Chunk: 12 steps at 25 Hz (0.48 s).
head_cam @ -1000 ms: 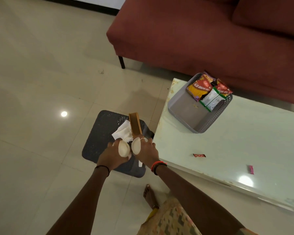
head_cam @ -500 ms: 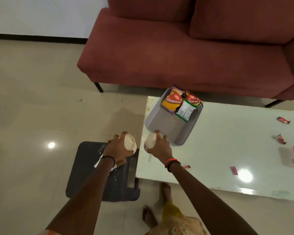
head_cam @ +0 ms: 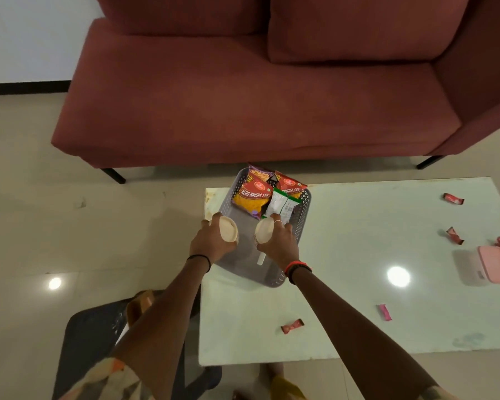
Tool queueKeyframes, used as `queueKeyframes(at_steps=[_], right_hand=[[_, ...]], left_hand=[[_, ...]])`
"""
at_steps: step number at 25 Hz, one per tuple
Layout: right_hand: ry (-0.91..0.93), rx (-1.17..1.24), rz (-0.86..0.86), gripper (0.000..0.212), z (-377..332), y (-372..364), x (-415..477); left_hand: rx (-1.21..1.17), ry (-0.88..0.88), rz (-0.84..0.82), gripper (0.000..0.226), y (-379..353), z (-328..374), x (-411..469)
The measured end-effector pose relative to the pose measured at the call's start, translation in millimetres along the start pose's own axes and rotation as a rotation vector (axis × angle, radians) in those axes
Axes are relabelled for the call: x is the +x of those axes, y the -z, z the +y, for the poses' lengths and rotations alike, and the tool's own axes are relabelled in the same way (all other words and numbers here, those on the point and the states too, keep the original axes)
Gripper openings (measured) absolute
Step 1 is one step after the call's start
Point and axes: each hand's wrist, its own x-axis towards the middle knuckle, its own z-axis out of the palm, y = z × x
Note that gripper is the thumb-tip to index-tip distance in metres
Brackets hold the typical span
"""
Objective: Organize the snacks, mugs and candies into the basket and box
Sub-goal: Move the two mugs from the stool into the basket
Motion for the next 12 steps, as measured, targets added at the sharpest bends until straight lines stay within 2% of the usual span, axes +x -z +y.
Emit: queueKeyframes(at_steps=[12], right_hand=[[-0.055, -0.016, 0.009, 0.082, 36.6, -31.8, 62.4]], left_hand=[[0.007, -0.081, 0.04, 0.086, -60.2, 15.3, 78.9]])
